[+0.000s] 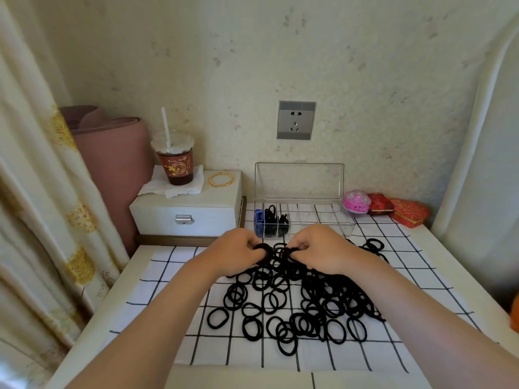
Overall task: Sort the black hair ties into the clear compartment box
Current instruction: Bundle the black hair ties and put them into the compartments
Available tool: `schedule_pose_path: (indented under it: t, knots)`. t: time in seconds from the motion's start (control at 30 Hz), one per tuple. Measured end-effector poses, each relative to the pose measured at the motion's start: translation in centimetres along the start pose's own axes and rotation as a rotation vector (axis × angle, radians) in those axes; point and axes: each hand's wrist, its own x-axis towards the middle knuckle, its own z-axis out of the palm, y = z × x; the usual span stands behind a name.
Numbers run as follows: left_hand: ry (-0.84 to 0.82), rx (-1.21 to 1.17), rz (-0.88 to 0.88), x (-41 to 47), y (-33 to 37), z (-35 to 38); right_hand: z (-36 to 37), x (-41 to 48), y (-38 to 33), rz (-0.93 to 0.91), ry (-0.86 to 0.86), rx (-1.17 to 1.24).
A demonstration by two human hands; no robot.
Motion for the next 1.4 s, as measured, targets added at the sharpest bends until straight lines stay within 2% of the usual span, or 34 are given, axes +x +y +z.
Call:
schedule_pose_path:
  t: [0.2, 0.37, 0.47, 0.53, 0.63, 0.73, 0.93, 1.03, 1.1, 1.17, 1.4]
  knots:
    - [0.0, -0.169, -0.104, 0.1, 0.5, 0.4, -0.1, 0.0, 0.1, 0.142, -0.051, 0.222]
    - [0.043, -0.158, -0.149, 0.1, 0.7, 0.7, -1.1, -0.4, -0.7, 0.155, 0.002, 0.517]
    - [0.039, -0.161, -0.132, 0.3, 1.0, 0.9, -1.3, -0.7, -1.6, 0.123, -0.068, 0.771]
    - [0.033, -0.176, -0.095, 0.4, 1.2, 1.1, -1.1, -0.8, -1.9, 0.115, -0.115, 0.843]
    - [0.055, -0.225, -0.033, 0.5, 1.4, 1.3, -0.7, -0.4, -2.0, 0.165, -0.091, 0.817]
    - [0.035, -0.39, -0.059, 0.5, 1.4, 1.3, -0.4, -0.1, -1.5, 0.233, -0.016, 0.726]
    - [-0.185, -0.856, -0.156, 0.2, 1.9, 0.6, 0.1, 0.1, -1.4, 0.273, 0.156, 0.484]
    - [-0.202, -0.802, -0.093, -0.1, 2.1, 0.5, 0.2, 0.1, -1.8, 0.239, 0.228, 0.378]
    - [-0.179, -0.703, -0.079, -0.1, 2.0, 0.6, 0.2, 0.0, -2.1, 0.188, 0.22, 0.347]
    - [-0.178, -0.709, -0.083, 0.0, 1.7, 0.6, 0.0, -0.1, -2.1, 0.147, 0.188, 0.364]
    - [-0.262, -0.736, -0.045, -0.3, 1.7, -0.1, -1.1, -0.6, -0.9, 0.136, -0.101, 0.727]
